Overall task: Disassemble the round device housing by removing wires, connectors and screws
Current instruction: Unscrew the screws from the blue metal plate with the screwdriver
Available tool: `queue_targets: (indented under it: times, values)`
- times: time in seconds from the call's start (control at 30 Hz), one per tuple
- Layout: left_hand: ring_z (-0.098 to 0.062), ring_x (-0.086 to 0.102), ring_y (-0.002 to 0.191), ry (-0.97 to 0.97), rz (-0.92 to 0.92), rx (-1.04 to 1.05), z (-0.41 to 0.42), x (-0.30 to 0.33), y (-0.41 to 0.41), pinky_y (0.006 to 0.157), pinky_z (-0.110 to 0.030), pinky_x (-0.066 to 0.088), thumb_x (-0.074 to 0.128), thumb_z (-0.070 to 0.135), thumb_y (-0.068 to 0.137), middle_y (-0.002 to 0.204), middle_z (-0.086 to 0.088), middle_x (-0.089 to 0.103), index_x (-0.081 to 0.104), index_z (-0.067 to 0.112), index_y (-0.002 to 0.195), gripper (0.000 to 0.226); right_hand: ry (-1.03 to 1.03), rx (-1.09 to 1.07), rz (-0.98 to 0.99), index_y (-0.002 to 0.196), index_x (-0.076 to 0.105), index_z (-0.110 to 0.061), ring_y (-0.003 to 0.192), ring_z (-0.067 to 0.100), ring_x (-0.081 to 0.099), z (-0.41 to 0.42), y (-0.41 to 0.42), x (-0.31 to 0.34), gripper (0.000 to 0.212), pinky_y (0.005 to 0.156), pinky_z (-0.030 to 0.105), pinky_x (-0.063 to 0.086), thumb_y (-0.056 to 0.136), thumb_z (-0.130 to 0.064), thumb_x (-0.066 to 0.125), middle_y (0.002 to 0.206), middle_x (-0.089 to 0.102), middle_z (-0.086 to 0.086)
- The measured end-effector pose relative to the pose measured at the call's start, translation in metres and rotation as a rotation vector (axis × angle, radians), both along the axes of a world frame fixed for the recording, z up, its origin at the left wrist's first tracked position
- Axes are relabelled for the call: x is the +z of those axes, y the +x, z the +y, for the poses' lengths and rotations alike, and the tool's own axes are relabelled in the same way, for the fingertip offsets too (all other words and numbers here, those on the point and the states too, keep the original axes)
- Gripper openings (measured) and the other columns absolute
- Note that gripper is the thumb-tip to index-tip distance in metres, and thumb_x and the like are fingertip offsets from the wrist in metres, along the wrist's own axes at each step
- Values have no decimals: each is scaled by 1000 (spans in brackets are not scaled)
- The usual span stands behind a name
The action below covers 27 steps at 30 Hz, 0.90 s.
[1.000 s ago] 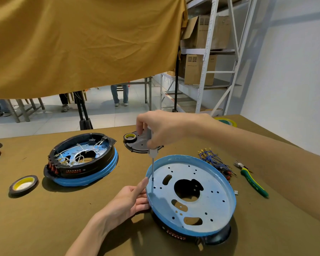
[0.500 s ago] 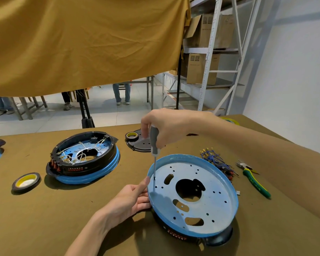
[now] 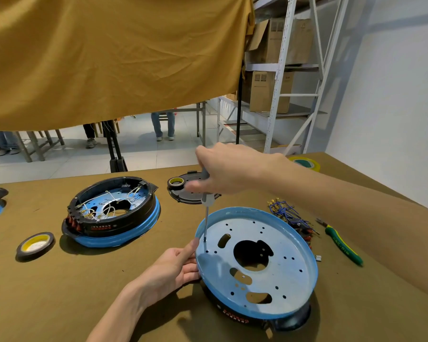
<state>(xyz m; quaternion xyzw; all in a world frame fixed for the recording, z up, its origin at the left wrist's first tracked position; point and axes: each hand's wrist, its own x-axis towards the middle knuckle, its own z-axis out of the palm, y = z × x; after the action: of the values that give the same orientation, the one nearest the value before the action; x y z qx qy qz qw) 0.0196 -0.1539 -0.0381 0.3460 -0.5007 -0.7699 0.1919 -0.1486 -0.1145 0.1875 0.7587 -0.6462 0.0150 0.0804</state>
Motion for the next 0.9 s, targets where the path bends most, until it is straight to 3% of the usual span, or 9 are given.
queue_targets:
  times: [0.07, 0.17, 0.23, 0.4, 0.47, 0.53, 0.63, 0.77, 0.9]
  values:
    - [-32, 71, 114, 4, -4, 4, 0, 0, 0, 86, -37, 63, 79, 56, 70, 120, -19, 74, 60, 1, 128, 83, -84, -35, 72, 93, 61, -12, 65, 20, 60, -3, 1, -3, 53, 52, 33, 44, 99, -63, 48, 74, 61, 2]
    - [-31, 71, 114, -8, -22, 8, 0, 1, -1, 89, -38, 62, 77, 58, 70, 121, -18, 74, 60, 1, 129, 84, 144, 89, -189, 107, 60, -18, 86, 18, 64, -1, 0, 4, 21, 70, 34, 55, 95, -32, 69, 99, 67, 2]
    - [-30, 72, 113, -8, -27, 19, 1, 2, -1, 86, -37, 63, 78, 59, 68, 120, -17, 74, 60, 2, 129, 85, 299, 149, -281, 115, 56, -23, 94, 12, 60, 4, 0, 13, 36, 74, 31, 52, 87, -15, 76, 108, 67, -2]
    - [-31, 71, 114, 5, -14, 11, 1, 3, 0, 87, -36, 62, 77, 58, 71, 121, -18, 74, 61, 1, 128, 82, 22, -7, -1, 99, 57, -14, 68, 17, 57, 6, 6, 4, 44, 52, 30, 36, 102, -57, 48, 79, 59, 1]
    - [-31, 72, 114, 5, -23, 6, 1, 3, 0, 86, -35, 62, 77, 58, 71, 120, -17, 74, 62, 2, 128, 81, -19, -12, 65, 96, 59, -12, 69, 21, 59, 4, 5, -1, 42, 52, 32, 40, 104, -51, 47, 78, 61, 4]
    - [-30, 72, 113, -1, -36, 11, 1, 3, -1, 87, -36, 62, 76, 59, 71, 120, -17, 74, 62, 2, 127, 81, 112, 64, -74, 103, 59, -17, 83, 21, 63, 7, 2, 5, 14, 64, 34, 51, 100, -31, 60, 91, 63, 1]
    - [-31, 72, 112, 1, -39, 37, 2, 2, -3, 90, -39, 62, 77, 58, 68, 118, -18, 75, 62, 1, 126, 83, 286, 117, -185, 111, 51, -29, 94, 17, 57, 13, -3, 14, 34, 74, 34, 53, 87, -13, 71, 102, 57, -5]
    - [-32, 72, 112, 6, -40, 42, 3, 3, -4, 96, -43, 60, 77, 58, 67, 119, -18, 75, 62, 1, 127, 84, 93, -20, -106, 107, 53, -17, 79, 17, 59, 12, -1, 3, 47, 63, 37, 51, 96, -63, 54, 90, 60, 1]
    - [-32, 73, 111, -1, -36, 36, 3, 3, -3, 94, -41, 60, 77, 58, 68, 117, -18, 75, 63, 0, 125, 82, -16, -23, 100, 72, 51, -16, 64, 20, 58, 10, -4, -2, 50, 53, 31, 45, 101, -56, 51, 67, 55, 1]
